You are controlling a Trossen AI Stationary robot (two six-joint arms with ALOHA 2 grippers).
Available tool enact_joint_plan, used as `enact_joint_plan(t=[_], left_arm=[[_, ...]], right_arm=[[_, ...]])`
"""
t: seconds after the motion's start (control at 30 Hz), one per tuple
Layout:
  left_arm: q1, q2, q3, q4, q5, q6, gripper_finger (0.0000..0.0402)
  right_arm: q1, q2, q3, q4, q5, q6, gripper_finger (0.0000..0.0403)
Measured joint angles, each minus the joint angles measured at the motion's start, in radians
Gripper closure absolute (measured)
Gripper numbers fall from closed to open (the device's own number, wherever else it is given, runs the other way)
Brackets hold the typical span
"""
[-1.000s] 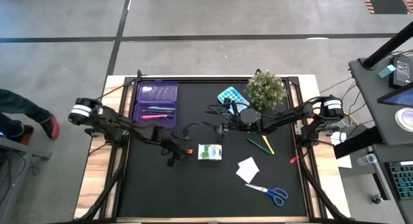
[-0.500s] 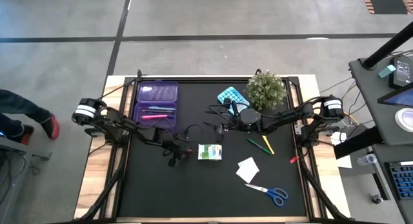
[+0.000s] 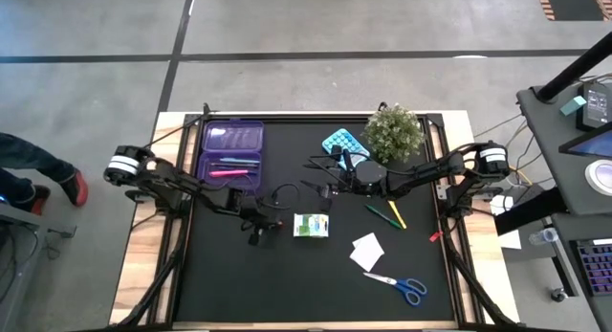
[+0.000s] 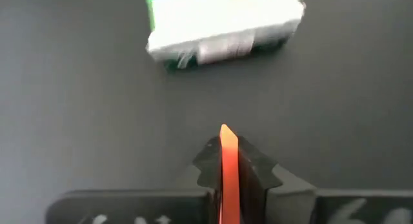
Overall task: Pack school essentials
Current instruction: Put the orange eraser into the purple supply box, then put the green crayon box into the purple supply box
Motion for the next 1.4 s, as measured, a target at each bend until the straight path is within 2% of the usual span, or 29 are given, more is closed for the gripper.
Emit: enact_joint_plan(t=[0.07,0.2,0.4,0.6,0.77,0.9,1.07,1.4], left_arm=[[0.012,-0.070,0.013,-0.084,-0.049,0.048,0.0397],[0.048,-0.225,0.025,-0.321,-0.271,0.100,0.0396],[0.177,-0.423,0.007,-0.525,-0.448,0.170,0.0396],[0.310,-0.486,-0.060,-0.469,-0.458,0.237,0.0393],[0.353,-0.465,-0.081,-0.363,-0.539,0.239,0.0358],[0.362,-0.434,-0.098,-0.285,-0.540,0.261,0.0324],[0.362,-0.409,-0.094,-0.263,-0.540,0.262,0.0289],[0.358,-0.420,-0.067,-0.201,-0.539,0.254,0.0274]], right_arm=[[0.000,0.000,0.000,0.000,0.000,0.000,0.0202],[0.000,0.000,0.000,-0.002,0.000,0.000,0.0202],[0.000,0.000,0.000,-0.002,0.000,0.000,0.0202],[0.000,0.000,0.000,-0.002,0.000,0.000,0.0202],[0.000,0.000,0.000,-0.002,0.000,0.000,0.0202],[0.000,0.000,0.000,-0.002,0.000,0.000,0.0202],[0.000,0.000,0.000,-0.002,0.000,0.017,0.0202],[0.000,0.000,0.000,-0.002,0.000,0.094,0.0202]])
